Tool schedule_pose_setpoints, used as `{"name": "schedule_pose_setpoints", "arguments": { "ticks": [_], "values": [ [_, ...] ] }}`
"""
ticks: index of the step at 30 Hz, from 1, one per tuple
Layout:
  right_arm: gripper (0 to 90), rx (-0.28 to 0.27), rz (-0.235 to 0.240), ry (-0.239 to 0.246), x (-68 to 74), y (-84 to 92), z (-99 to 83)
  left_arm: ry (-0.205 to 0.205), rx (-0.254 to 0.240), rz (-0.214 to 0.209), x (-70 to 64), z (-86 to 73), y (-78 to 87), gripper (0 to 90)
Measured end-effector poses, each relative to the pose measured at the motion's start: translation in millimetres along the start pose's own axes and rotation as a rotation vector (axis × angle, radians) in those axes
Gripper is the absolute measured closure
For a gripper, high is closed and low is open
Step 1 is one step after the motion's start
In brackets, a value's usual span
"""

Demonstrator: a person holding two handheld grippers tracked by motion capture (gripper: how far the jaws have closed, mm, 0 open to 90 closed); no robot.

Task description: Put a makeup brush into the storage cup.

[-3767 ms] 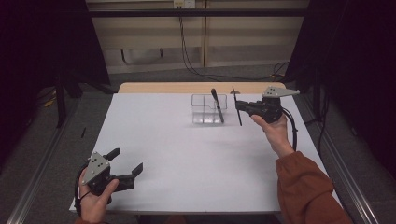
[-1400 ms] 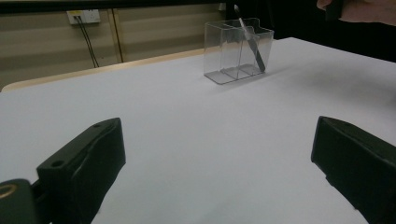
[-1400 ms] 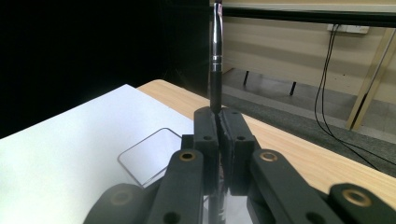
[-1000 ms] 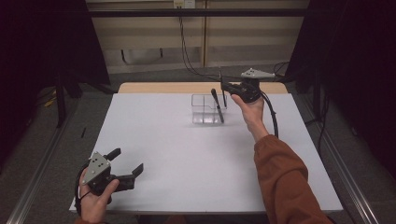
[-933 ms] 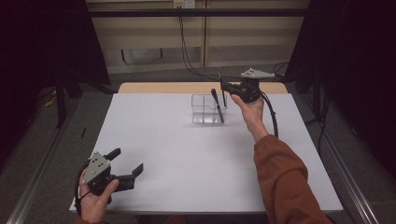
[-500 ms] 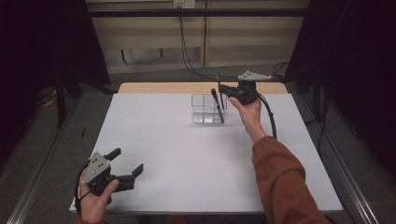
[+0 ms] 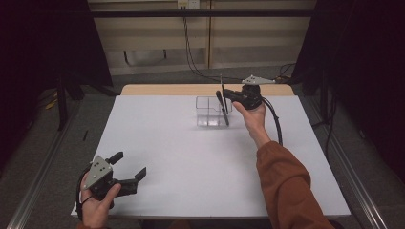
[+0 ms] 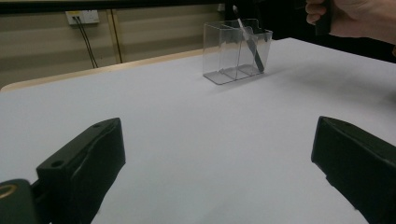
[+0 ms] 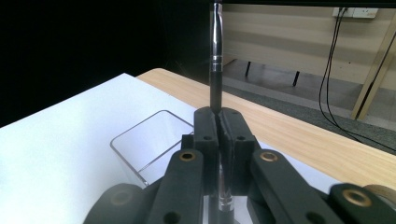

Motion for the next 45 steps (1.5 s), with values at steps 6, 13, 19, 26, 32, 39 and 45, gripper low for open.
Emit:
{"name": "schedule_pose_setpoints", "arguments": {
  "ticks": [6, 13, 19, 26, 32, 39, 45],
  "values": [
    [85.8, 0.005, 0.003, 0.002, 0.5, -1.4, -2.9, 0.001, 0.0, 0.0, 0.1, -0.1, 0.3, 2.9],
    [85.9, 0.013, -0.002, -0.014, -3.2, -0.8, -11.4, 0.003, 0.0, 0.001, -0.1, 0.0, 0.0, 2.9],
    [86.0, 0.017, 0.002, -0.015, -3.0, 0.6, -15.0, 0.0, 0.0, 0.001, 0.1, -0.1, 0.3, 2.9],
    [86.0, 0.022, 0.002, -0.019, -2.9, 1.9, -18.6, -0.002, 0.001, -0.001, -0.1, -0.1, 0.0, 2.8],
    [85.9, 0.044, -0.001, -0.014, -4.6, 2.8, -22.2, -0.001, 0.002, -0.001, 0.0, -0.1, 0.0, 2.9],
    [85.8, 0.044, -0.004, -0.017, -5.4, 3.6, -24.2, -0.002, 0.002, -0.001, -0.1, -0.2, -0.2, 2.8],
    [85.6, 0.042, -0.001, -0.019, -5.5, 4.0, -24.3, -0.003, 0.001, -0.002, -0.2, 0.0, -0.1, 2.9]
  ]
}}
Point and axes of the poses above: each handheld gripper's, and its own axes: y roughly backward along the jaws, z roughly out of its top, x roughly to its left, the point moved 4 cm from there along -y, roughly forward along the jaws, and after that the axes turned 15 degrees about z, right-handed, at the moved point
